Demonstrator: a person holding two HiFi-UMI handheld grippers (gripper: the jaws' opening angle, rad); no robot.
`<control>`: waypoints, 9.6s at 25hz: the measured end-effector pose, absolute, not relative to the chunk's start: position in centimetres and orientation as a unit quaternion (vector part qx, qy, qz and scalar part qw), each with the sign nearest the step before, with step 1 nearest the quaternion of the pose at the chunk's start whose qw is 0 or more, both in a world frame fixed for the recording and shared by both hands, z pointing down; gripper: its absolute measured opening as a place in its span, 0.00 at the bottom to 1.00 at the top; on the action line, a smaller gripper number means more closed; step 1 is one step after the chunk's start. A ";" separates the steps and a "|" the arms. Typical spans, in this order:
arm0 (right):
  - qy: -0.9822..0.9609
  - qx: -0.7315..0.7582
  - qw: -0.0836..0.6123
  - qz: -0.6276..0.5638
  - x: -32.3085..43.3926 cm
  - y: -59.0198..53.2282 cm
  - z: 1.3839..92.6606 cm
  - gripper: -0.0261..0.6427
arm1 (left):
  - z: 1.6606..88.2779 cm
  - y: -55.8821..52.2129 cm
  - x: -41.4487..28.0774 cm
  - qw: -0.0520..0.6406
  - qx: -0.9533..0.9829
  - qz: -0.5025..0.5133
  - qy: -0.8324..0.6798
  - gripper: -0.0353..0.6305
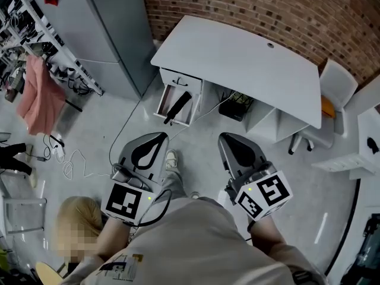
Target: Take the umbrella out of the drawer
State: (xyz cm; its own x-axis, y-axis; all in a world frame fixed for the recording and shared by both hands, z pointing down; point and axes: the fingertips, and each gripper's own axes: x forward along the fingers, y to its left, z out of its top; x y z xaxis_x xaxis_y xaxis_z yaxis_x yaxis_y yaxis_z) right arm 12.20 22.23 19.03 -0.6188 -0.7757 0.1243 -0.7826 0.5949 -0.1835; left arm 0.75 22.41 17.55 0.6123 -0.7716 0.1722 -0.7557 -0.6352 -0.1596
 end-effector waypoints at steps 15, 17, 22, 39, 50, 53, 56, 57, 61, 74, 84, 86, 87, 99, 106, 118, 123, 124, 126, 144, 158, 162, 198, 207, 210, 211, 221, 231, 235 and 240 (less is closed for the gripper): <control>-0.884 0.448 0.073 0.114 7.0 7.8 21.1 0.05 | 20.2 7.9 -4.0 -0.007 -0.902 -0.129 0.411 0.06; -0.882 0.452 0.080 0.107 6.1 5.6 20.9 0.05 | 20.2 5.7 -4.7 -0.006 -0.904 -0.133 0.406 0.06; -0.880 0.454 0.089 0.108 3.3 0.0 20.7 0.05 | 20.2 -0.1 -7.2 -0.013 -0.907 -0.129 0.401 0.06; -0.857 0.497 0.094 0.094 -0.7 -11.6 20.1 0.05 | 20.7 -11.9 -11.8 0.015 -0.924 -0.135 0.359 0.06; -0.861 0.487 0.099 0.104 2.1 -12.5 20.9 0.05 | 20.3 -13.3 -9.5 -0.001 -0.918 -0.123 0.377 0.06; -0.864 0.482 0.099 0.109 2.8 -12.8 21.4 0.05 | 20.7 -13.1 -8.6 -0.001 -0.917 -0.134 0.375 0.06; -0.866 0.477 0.095 0.115 3.2 -13.2 21.8 0.05 | 21.2 -13.3 -8.1 -0.006 -0.913 -0.142 0.382 0.06; -0.867 0.475 0.095 0.117 3.4 -13.3 22.0 0.05 | 21.4 -13.4 -7.9 -0.009 -0.911 -0.143 0.386 0.06; -0.869 0.468 0.101 0.127 3.8 -13.6 23.3 0.05 | 22.0 -13.8 -7.3 -0.009 -0.909 -0.146 0.390 0.07; -0.879 0.445 0.124 0.116 3.1 -16.5 29.2 0.05 | 29.2 -17.5 -6.5 -0.043 -0.900 -0.182 0.394 0.22; -0.873 0.437 0.141 0.162 2.8 -19.1 38.4 0.05 | 39.6 -20.8 -7.2 -0.082 -0.881 -0.221 0.410 0.32; -0.870 0.437 0.143 0.178 2.7 -19.6 40.8 0.05 | 41.9 -21.7 -7.9 -0.092 -0.873 -0.211 0.429 0.32; -0.868 0.438 0.142 0.187 2.7 -19.8 42.0 0.05 | 43.3 -22.0 -8.2 -0.098 -0.869 -0.210 0.437 0.32; -0.843 0.450 0.166 0.241 2.4 -21.6 55.7 0.05 | 58.9 -23.8 -7.7 -0.145 -0.860 -0.270 0.408 0.34; -0.837 0.451 0.173 0.258 2.8 -22.1 62.9 0.05 | 69.6 -24.4 -7.1 -0.159 -0.843 -0.302 0.416 0.43; -0.839 0.437 0.197 0.259 3.2 -23.1 72.2 0.05 | 87.7 -22.8 -5.6 -0.253 -0.820 -0.360 0.366 0.45; -0.834 0.440 0.199 0.267 4.1 -23.1 75.2 0.05 | 92.6 -22.8 -4.8 -0.277 -0.810 -0.373 0.359 0.45; -0.834 0.440 0.200 0.268 4.3 -23.0 75.8 0.05 | 93.7 -22.7 -4.8 -0.281 -0.806 -0.380 0.357 0.45; -0.835 0.436 0.204 0.266 4.6 -22.8 76.7 0.05 | 95.4 -22.4 -4.6 -0.283 -0.800 -0.397 0.349 0.45; -0.824 0.450 0.203 0.278 6.1 -21.7 80.8 0.05 | 102.8 -20.7 -4.1 -0.305 -0.732 -0.537 0.289 0.45; -0.828 0.447 0.206 0.267 6.1 -19.7 78.2 0.05 | 100.5 -17.6 -5.5 -0.335 -0.746 -0.488 0.306 0.35; -0.829 0.444 0.211 0.267 6.0 -18.5 77.0 0.05 | 98.3 -16.4 -5.8 -0.358 -0.743 -0.464 0.323 0.35; -0.880 0.429 0.099 0.176 4.2 -18.3 33.5 0.05 | 47.0 -12.5 -10.1 -0.295 -0.816 -0.292 0.402 0.34; -0.892 0.441 0.021 0.099 3.8 -18.0 19.7 0.05 | 33.8 -15.7 -12.3 -0.225 -0.844 -0.209 0.440 0.34; -0.893 0.445 0.002 0.070 3.6 -17.6 16.2 0.05 | 29.9 -16.5 -12.6 -0.203 -0.853 -0.176 0.447 0.34; -0.893 0.445 -0.003 0.061 3.6 -17.4 15.2 0.05 | 28.6 -16.7 -12.6 -0.198 -0.856 -0.159 0.450 0.34; -0.892 0.450 -0.035 -0.025 3.2 -14.5 7.4 0.05 | 15.6 -15.9 -13.7 -0.109 -0.880 -0.036 0.461 0.34; -0.896 0.439 -0.038 -0.050 2.0 -13.1 6.1 0.05 | 9.5 -13.7 -15.9 -0.031 -0.878 0.033 0.477 0.34; -0.902 0.430 -0.023 -0.045 1.2 -12.7 7.1 0.05 | 10.9 -12.9 -16.4 -0.050 -0.877 0.033 0.476 0.34; -0.907 0.421 -0.009 -0.030 0.7 -12.5 8.5 0.05 | 12.8 -12.6 -16.4 -0.075 -0.876 0.021 0.476 0.34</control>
